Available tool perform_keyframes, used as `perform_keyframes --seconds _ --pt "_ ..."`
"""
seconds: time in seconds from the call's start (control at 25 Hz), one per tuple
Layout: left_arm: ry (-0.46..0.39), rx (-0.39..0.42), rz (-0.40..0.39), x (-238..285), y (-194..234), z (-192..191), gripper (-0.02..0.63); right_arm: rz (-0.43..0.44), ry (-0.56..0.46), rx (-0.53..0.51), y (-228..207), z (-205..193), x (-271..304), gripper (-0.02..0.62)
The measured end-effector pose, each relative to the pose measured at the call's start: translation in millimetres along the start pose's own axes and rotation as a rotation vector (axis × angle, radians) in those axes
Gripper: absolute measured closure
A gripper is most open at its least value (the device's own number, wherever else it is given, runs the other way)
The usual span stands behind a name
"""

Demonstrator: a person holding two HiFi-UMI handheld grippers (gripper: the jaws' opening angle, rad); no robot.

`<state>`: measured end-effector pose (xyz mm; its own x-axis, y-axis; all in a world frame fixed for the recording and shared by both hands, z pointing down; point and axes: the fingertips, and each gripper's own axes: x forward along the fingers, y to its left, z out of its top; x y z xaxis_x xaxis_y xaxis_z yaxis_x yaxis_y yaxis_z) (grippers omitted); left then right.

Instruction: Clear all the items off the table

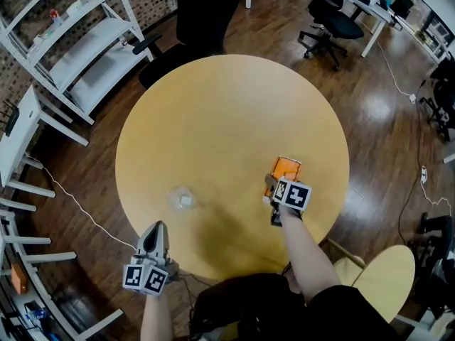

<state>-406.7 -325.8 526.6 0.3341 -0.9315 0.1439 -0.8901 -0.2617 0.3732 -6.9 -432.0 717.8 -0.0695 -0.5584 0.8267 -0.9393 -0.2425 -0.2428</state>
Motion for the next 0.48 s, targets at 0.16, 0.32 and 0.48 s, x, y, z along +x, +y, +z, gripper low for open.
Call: perform_keyframes --seconds 0.16,0.32,0.48 --pt "0.001 -0.001 -0.002 -9 -3 1 0.604 0.059 -0.024 0.054 -3 1 -10 0.172" --pt "-0.011 0.014 -0.003 -21 -1 5 0.604 0.104 -0.045 0.068 -6 -9 -21 0.192" --pt "-0.028 0.035 -0.039 -27 -9 10 0.604 0.136 -0.106 0.071 -3 -8 -43 0.192"
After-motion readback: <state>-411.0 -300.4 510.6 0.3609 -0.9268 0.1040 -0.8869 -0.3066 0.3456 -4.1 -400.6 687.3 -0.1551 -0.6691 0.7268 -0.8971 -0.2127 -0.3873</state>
